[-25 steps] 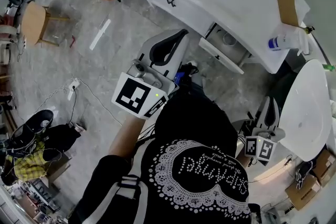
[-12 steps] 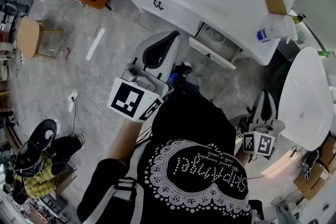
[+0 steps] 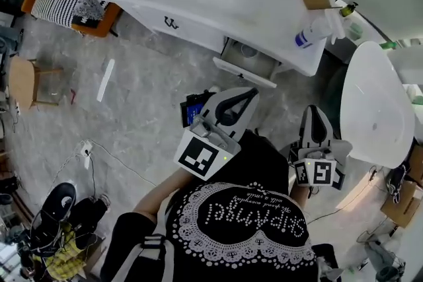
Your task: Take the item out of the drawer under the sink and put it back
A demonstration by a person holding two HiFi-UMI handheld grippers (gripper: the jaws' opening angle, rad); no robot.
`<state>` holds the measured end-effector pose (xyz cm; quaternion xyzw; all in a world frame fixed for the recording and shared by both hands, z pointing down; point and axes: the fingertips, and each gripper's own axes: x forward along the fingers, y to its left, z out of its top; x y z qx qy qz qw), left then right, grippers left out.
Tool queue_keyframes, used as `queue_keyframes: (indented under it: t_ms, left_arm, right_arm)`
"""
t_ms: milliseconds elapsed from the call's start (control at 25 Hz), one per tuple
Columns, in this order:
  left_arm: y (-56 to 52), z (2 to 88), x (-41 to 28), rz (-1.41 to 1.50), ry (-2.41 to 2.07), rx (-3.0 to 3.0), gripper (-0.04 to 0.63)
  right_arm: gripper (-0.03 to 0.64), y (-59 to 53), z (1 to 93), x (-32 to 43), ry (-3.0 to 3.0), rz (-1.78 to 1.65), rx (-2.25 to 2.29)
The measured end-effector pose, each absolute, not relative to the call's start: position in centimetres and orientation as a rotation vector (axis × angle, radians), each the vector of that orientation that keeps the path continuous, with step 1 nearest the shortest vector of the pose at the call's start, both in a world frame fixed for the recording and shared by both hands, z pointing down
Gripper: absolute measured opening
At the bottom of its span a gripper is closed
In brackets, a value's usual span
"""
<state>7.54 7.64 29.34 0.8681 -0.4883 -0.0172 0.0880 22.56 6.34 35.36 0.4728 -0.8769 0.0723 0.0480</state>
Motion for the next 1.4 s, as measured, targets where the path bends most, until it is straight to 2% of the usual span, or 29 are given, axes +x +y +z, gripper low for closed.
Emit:
queue_keyframes:
  t_ms: [80,240,560,840,1400]
  left_arm:
    - [8.0,29.9,9.0,0.039,-1.382,2.662,0.005]
    - [7.7,29.9,8.5,-0.094,-1.403,2.562,0.005]
    - [7.0,31.0,5.9,-0.133,-1.482,2.432,0.005]
    - [6.1,31.3,2.5,-0.160,-1.547,2.359,0.005]
    - [1.2,29.6,-6.0,-0.136,-1.604,2.332,0.005]
  right_arm:
    - [0.021,6.2,35.3,22.1,-2.671,0.192,1.415]
    - [0.021,6.0,35.7,21.1,-2.668,0.151,1.351]
    - [0.021,5.0,36.7,18.4,-2.638,0.076,1.215]
    - [0.021,4.7,39.5,14.3,-2.384,-0.304,0.883]
    - [0.023,0.9,43.9,9.2,-2.220,-0.259,0.779]
